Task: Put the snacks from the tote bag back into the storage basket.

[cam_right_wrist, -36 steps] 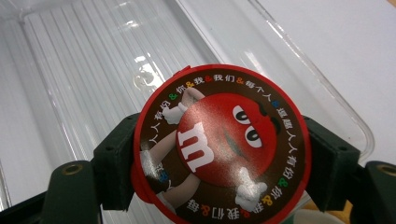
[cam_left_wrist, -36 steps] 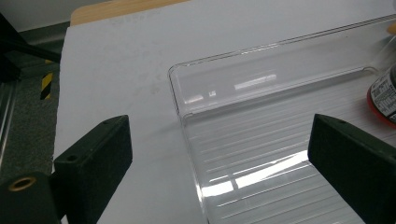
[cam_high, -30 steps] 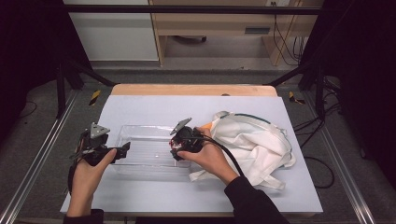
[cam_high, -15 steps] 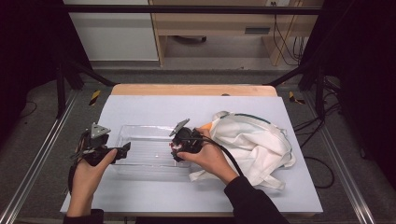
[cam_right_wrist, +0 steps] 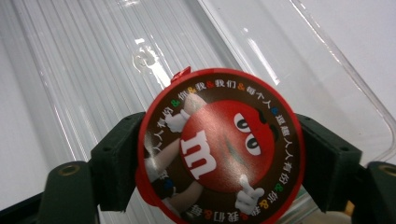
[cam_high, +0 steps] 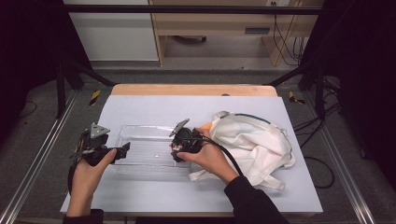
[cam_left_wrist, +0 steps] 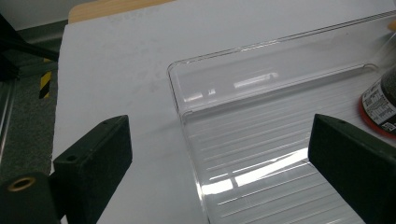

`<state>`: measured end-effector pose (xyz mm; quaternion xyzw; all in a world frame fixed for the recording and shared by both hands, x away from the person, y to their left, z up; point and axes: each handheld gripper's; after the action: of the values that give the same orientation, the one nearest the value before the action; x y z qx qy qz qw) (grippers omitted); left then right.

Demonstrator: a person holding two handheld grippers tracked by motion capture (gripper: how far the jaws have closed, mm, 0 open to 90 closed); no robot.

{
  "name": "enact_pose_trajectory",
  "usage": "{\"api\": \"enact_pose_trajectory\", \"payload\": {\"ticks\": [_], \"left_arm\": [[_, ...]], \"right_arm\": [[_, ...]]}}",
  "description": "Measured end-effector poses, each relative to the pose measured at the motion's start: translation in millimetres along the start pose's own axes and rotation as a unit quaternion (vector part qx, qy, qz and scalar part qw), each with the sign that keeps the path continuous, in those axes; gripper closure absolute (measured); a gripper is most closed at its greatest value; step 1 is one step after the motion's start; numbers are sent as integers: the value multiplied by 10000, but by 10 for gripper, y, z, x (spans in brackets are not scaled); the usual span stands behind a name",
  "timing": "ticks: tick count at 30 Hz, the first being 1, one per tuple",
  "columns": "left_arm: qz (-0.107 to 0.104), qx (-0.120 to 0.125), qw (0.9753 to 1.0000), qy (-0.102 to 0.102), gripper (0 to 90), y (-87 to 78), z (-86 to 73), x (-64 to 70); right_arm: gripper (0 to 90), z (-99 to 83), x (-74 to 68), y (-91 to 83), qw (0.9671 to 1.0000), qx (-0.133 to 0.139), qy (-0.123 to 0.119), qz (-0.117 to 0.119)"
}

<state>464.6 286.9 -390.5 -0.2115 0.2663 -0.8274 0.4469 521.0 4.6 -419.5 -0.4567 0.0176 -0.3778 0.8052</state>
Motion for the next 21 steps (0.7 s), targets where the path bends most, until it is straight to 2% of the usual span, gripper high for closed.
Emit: {"api": "enact_pose_trajectory", "payload": {"ticks": [6, 15, 21], "left_arm": [[12, -27, 10000, 3, 61, 10, -1, 0], [69, -29, 10000, 0, 60, 17, 10, 10], [97, 1, 9999, 38, 60, 11, 23, 39]], "right_arm": [[194, 16, 61, -123, 9994, 311, 116, -29], [164, -15, 214, -384, 9971, 612, 455, 8], [139, -91, 303, -562, 9955, 777, 532, -64]]}}
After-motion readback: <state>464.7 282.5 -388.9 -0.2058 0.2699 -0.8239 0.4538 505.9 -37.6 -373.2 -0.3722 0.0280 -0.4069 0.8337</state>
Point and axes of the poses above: each handheld gripper's, and its own axes: y roughly forward along the jaws, z roughly out of its top, x roughly to its right, and after that the axes turned 15 degrees about -z, right-handed
